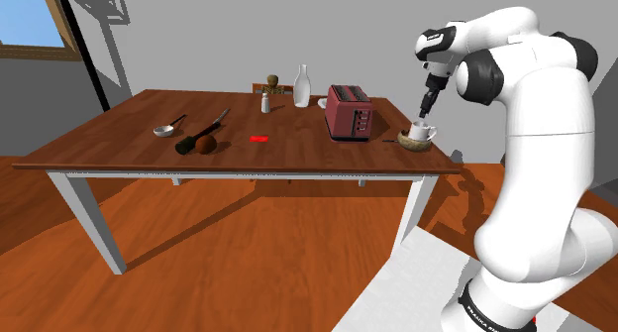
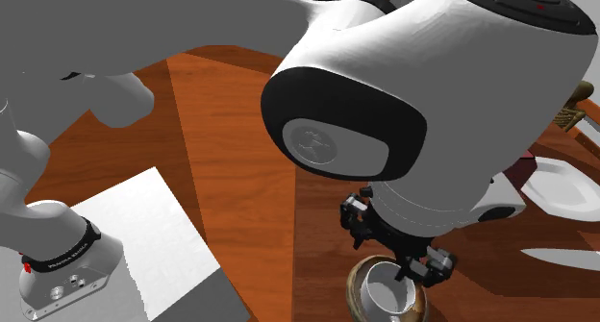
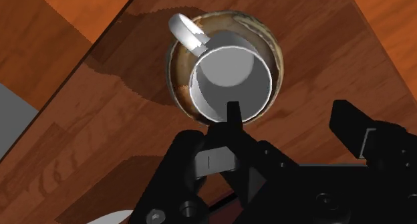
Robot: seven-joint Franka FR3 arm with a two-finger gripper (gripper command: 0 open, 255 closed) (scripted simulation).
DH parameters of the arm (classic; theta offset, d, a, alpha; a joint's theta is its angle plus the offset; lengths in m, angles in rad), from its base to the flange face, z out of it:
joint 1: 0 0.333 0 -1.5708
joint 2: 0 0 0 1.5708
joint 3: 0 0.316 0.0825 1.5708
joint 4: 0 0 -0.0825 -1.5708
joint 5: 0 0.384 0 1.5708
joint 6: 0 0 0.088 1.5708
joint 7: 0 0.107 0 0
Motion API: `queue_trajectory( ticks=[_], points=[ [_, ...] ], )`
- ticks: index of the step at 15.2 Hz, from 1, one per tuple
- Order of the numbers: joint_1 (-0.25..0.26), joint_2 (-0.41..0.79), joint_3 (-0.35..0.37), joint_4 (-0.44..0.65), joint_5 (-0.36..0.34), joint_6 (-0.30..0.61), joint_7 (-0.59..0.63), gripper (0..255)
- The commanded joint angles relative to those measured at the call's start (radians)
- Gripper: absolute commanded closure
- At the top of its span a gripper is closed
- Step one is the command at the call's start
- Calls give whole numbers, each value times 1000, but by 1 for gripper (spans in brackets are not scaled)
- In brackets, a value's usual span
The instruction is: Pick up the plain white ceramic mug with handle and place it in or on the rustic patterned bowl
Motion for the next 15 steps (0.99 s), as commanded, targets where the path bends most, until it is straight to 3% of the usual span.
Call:
queue_trajectory(
  ticks=[1,4,8,15],
  points=[
    [0,0,0,0,0,0,0,0],
    [0,0,0,0,0,0,0,0],
    [-22,1,-5,131,-3,-127,10,0],
    [-22,1,-4,131,-3,-127,10,0]
  ],
)
